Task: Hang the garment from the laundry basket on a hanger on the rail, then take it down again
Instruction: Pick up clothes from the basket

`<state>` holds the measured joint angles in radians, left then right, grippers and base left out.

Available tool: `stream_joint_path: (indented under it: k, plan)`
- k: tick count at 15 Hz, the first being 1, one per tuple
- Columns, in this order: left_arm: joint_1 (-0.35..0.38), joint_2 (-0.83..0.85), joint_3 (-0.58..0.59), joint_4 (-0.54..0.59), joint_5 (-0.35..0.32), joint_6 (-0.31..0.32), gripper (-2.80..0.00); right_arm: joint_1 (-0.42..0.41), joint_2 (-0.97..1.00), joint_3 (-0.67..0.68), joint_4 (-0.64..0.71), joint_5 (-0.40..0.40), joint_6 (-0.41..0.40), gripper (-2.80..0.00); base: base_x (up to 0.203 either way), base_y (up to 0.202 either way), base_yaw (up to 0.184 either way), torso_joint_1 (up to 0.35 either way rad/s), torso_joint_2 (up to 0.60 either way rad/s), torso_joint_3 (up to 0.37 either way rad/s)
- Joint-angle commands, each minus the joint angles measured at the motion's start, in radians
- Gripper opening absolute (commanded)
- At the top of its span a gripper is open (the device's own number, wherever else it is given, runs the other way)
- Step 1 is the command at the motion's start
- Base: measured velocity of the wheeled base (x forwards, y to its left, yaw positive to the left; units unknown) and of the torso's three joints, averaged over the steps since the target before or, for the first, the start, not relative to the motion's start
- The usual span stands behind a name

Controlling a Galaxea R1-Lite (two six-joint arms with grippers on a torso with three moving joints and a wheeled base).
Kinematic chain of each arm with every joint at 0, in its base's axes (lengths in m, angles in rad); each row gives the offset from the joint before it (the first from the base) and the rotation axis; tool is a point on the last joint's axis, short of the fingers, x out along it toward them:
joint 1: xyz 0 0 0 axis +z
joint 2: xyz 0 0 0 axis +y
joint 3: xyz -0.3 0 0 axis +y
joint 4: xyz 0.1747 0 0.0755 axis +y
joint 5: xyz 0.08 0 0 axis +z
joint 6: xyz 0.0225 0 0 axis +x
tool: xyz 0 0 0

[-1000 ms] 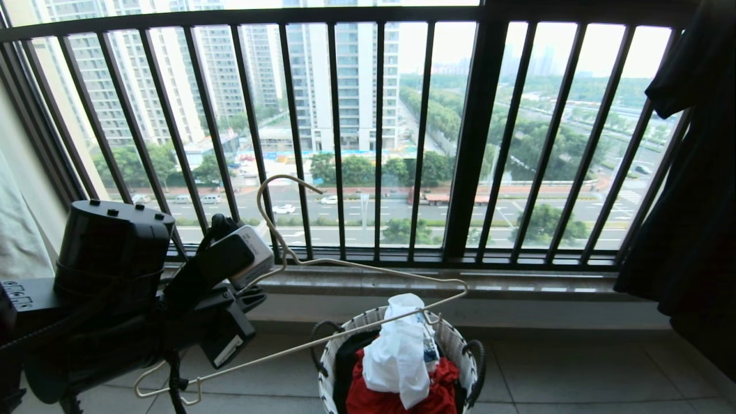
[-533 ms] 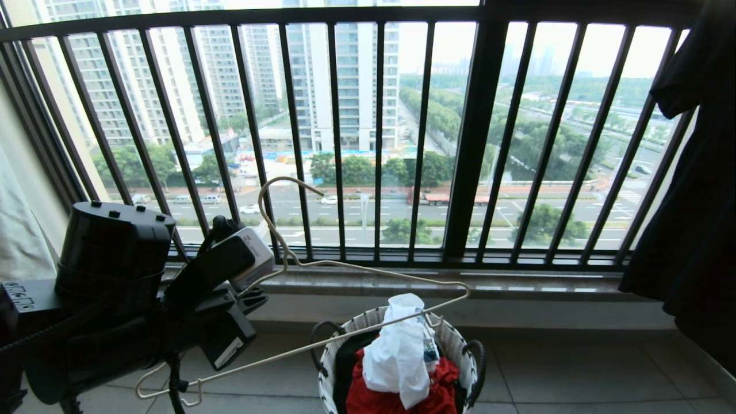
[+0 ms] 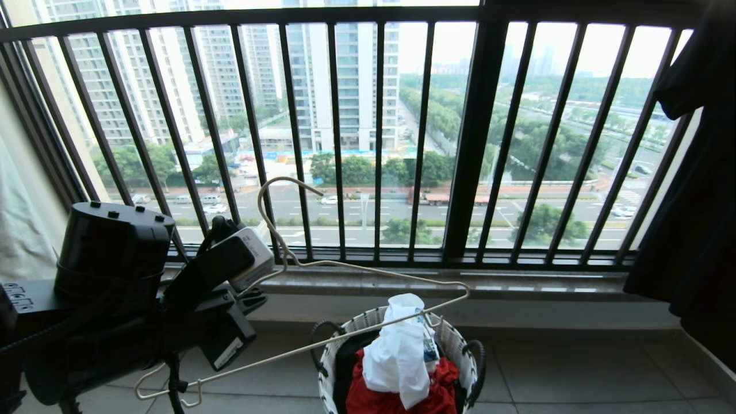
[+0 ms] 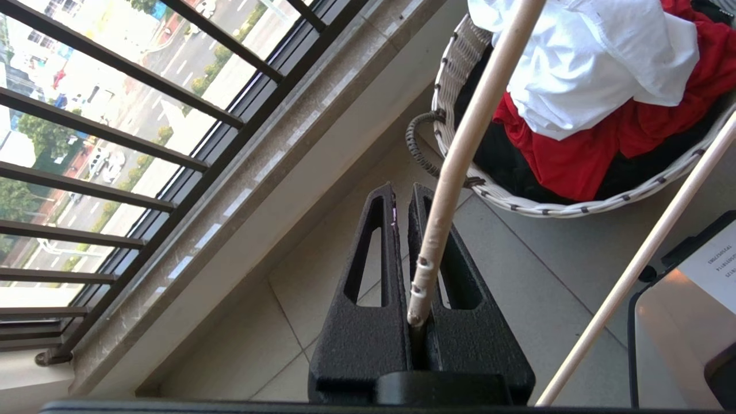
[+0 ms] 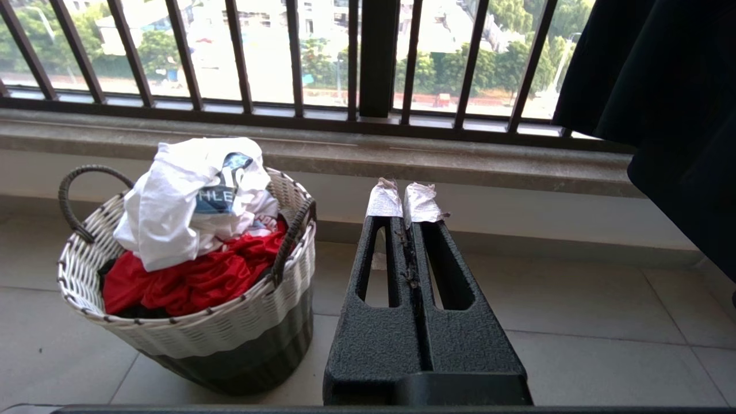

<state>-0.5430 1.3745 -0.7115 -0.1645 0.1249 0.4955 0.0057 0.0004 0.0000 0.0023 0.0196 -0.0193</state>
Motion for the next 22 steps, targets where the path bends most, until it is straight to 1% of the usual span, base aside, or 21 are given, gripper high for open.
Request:
stream_joint_path:
  k: [1, 6, 22]
  plan:
    - [0.000, 0.002, 0.001, -0.001, 0.002, 0.003, -2.80, 0.000, 0.001, 0.000, 0.001, 0.000, -0.001, -2.80, 0.000, 0.000, 0.000, 0.000, 0.00, 0.000]
    - [0.000, -0.016, 0.010, -0.001, 0.001, 0.005, -2.80, 0.000, 0.001, 0.000, 0.001, 0.000, -0.001, -2.80, 0.000, 0.000, 0.000, 0.000, 0.00, -0.019]
    - [0.000, -0.035, 0.015, -0.020, 0.002, -0.003, -2.80, 0.000, 0.001, 0.000, -0.001, 0.000, -0.001, -2.80, 0.000, 0.000, 0.000, 0.004, 0.00, -0.193]
